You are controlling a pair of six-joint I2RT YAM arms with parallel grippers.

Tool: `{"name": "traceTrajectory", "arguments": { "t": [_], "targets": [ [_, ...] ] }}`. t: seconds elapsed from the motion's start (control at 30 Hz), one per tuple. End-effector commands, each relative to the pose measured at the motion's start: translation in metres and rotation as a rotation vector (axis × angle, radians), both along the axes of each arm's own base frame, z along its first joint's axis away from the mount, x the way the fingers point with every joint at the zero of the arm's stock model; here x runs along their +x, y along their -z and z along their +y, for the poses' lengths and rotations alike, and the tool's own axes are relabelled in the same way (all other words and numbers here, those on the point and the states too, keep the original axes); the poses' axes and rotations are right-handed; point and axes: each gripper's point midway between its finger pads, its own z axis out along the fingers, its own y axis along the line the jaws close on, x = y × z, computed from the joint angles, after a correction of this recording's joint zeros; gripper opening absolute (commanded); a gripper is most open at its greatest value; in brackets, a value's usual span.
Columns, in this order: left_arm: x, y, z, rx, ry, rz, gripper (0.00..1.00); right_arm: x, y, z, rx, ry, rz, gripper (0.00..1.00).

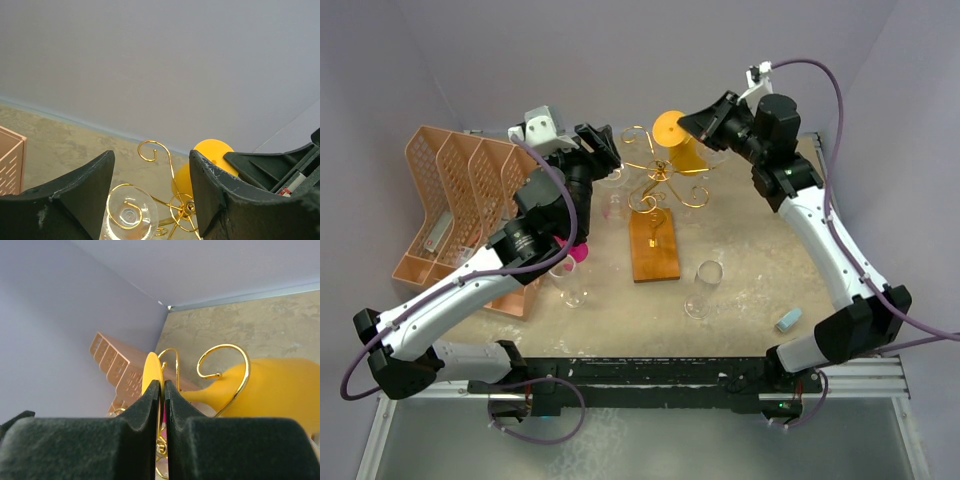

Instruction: Place the wine glass upside down on the wine glass rack

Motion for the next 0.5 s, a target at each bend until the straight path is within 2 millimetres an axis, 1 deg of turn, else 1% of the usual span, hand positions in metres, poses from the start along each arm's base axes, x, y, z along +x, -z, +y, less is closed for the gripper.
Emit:
{"name": "traceTrajectory", "arguments": {
  "t": [0.0, 0.13, 0.2, 0.37, 0.47],
  "targets": [
    [-0.005, -0.012, 0.009, -0.047, -0.001, -0.022, 0.59, 0.002, -0.038, -0.021, 0.079, 0.099, -0.097, 0.09],
    [-0.006, -0.013, 0.01, -0.05, 0.002, -0.022, 0.59, 0.01, -0.045, -0.027, 0.097, 0.136, -0.122, 0.09],
    [-0.006, -0.013, 0.011, -0.048, 0.0, -0.021, 0.59, 0.017, -0.049, -0.027, 0.097, 0.14, -0.137, 0.1],
    [-0.008, -0.013, 0.012, -0.048, 0.001, -0.021, 0.59, 0.031, -0.05, -0.023, 0.08, 0.141, -0.148, 0.11],
    [-0.008, -0.012, 0.013, -0.044, -0.002, -0.019, 0.59, 0.037, -0.046, -0.018, 0.063, 0.121, -0.151, 0.13]
  ]
}}
